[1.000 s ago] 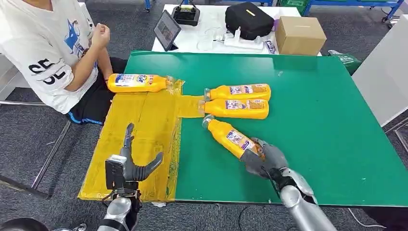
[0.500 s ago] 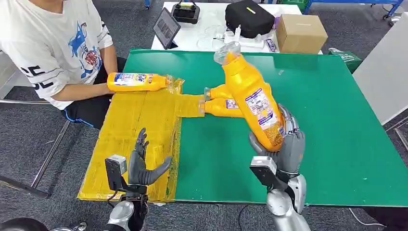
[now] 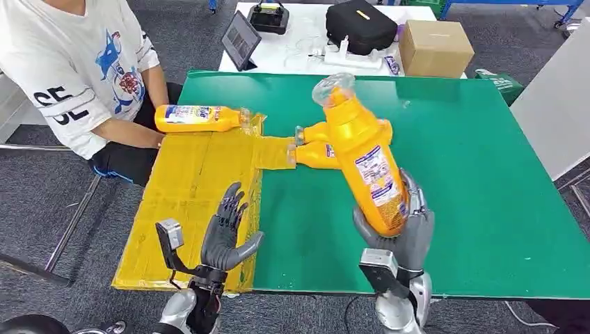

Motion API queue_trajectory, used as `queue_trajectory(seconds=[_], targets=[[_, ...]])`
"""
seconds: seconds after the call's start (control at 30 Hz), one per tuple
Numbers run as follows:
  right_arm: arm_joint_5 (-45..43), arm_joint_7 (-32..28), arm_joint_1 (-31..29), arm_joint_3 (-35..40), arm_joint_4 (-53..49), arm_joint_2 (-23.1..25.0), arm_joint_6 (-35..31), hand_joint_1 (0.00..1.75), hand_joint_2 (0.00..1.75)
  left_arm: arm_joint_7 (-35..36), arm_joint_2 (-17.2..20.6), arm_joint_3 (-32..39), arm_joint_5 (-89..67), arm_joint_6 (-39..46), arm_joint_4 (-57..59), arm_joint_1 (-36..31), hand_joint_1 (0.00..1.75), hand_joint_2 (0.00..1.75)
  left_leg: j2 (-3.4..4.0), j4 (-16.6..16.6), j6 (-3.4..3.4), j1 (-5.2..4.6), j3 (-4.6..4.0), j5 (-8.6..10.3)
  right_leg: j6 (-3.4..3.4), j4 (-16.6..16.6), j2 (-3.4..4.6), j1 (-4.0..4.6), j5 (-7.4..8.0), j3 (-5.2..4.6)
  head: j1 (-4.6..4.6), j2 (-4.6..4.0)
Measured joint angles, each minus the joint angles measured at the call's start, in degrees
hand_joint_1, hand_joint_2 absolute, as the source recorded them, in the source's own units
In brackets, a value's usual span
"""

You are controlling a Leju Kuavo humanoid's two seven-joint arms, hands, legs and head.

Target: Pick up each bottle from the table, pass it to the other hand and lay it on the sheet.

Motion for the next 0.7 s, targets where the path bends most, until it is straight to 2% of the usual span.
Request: queue_trajectory(seconds=[0.27,0.4,0.7], targets=[[-0.6,-0.1,0.2,1.3,2.7,0.4,0.1,1.75,1.75,0.2,0.6,-0.7,1.0,-0.8,-0.9,0.5,0.00,1.75,0.00,0.0,0.00,-0.01,-0.01,0.00,0.00,0.0,0.00,-0.01,0.00,-0.01,0.00,0.00],[-1.5,0.0,0.2,2.5,5.0,0.7,3.4,1.75,1.75,-0.5,1.0,-1.0,2.5,-3.1,-1.4,0.6,0.00,1.75,0.02,0.0,0.00,0.00,-0.01,0.00,0.00,0.0,0.00,0.00,0.00,-0.02,0.00,0.00],[1.9,0.0,-1.0,12.1,16.1,1.9,1.0,1.75,1.75,-0.6,1.1,-2.6,-0.4,-3.6,-1.5,0.5,0.00,1.75,0.01,0.0,0.00,0.05,-0.03,0.00,-0.01,0.0,0.00,0.02,-0.01,-0.04,-0.02,0.00]])
